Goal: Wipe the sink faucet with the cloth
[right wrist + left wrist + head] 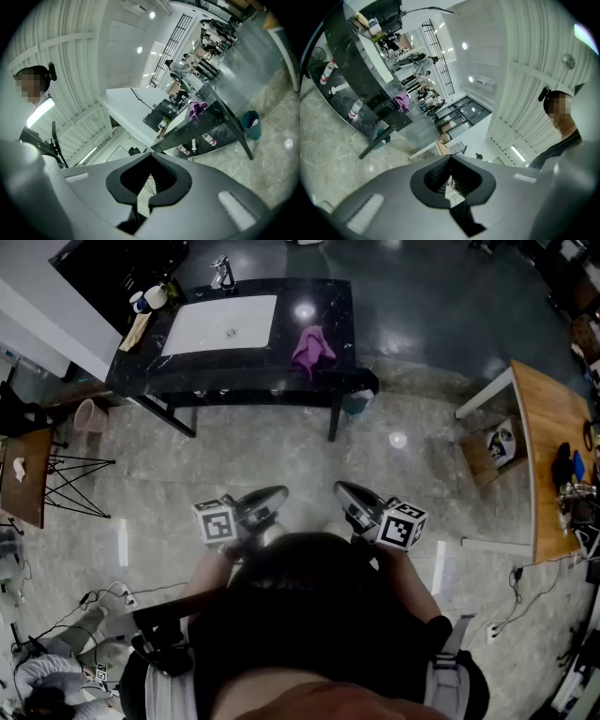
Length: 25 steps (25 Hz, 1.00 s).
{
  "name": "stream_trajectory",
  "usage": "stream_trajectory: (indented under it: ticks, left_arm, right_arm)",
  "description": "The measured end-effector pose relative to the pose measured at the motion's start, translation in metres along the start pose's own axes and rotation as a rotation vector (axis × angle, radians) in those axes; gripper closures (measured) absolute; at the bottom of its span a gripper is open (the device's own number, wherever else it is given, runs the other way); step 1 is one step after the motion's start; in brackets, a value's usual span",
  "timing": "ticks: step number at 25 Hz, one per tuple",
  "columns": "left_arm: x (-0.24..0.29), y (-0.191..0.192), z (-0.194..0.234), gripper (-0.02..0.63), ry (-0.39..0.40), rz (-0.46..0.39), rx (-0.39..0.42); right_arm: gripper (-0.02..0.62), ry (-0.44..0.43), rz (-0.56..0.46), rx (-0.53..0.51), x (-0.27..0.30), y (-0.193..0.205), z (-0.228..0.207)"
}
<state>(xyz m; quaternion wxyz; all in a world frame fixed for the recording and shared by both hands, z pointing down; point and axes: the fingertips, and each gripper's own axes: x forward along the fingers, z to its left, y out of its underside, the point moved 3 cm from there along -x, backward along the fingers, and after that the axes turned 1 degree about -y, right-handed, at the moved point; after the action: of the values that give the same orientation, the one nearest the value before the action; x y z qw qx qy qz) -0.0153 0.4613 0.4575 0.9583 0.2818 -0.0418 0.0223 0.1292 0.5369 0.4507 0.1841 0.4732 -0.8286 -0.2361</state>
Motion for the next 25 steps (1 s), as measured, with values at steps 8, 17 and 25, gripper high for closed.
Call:
stream_trajectory:
  ticks: [8,17,25]
  left_arm:
    - [0.016,0.009,-0.005,0.606,-0.025,0.011,0.0]
    - [0.034,0.021,-0.01,0.606,-0.05,-0.008,-0.014]
    - [0.052,0.013,-0.008,0.606,-0.071,-0.042,-0.01]
  right_arm:
    - [0.583,-0.016,-0.001,0.023,-0.014,-0.005,-0.01]
    - [0.581,-0.024,0.003,0.029,-0.034,-0.017,-0.024]
    - [0.495,0.08,0.047,-0.101,-0.033,-0.056,-0.062]
